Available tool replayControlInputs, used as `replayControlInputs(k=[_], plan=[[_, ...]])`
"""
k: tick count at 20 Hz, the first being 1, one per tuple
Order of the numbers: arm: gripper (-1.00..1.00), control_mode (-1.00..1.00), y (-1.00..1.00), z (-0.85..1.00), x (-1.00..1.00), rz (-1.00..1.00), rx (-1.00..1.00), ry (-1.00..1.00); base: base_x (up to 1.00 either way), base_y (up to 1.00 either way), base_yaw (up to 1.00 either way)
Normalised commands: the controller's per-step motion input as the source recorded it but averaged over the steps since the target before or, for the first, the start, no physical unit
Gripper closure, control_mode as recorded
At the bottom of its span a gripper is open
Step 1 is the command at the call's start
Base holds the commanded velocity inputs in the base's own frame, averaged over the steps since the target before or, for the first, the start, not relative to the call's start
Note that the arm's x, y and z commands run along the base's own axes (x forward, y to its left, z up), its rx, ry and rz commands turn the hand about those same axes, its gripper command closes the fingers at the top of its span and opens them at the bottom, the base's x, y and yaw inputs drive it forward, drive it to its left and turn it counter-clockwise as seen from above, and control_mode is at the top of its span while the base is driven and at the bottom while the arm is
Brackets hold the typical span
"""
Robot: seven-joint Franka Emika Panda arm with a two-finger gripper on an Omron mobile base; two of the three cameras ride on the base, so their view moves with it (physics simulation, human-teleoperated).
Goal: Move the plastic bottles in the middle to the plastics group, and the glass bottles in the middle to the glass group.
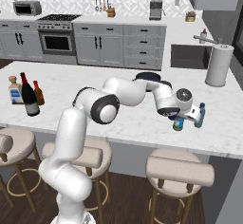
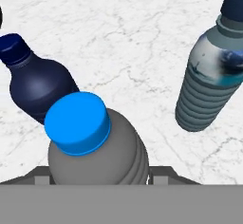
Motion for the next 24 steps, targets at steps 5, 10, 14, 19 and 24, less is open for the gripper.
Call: replayControlInputs(k=[5, 10, 14, 19, 24], plan=[[1.0, -1.0, 0.0, -0.31, -0.11, 0.05, 0.0, 0.0, 0.0, 0.0, 0.0], [1.0, -1.0, 0.01, -0.37, -0.14, 0.04, 0.0, 0.0, 0.0, 0.0, 0.0], [1.0, -1.0, 0.08, -0.38, -0.13, 0.05, 0.0, 0.0, 0.0, 0.0, 0.0], [1.0, -1.0, 0.09, -0.46, -0.29, 0.01, 0.0, -0.01, 0.0, 0.0, 0.0], [1.0, -1.0, 0.14, -0.45, -0.32, 0.0, -0.01, -0.07, 0.0, 0.0, 0.0]])
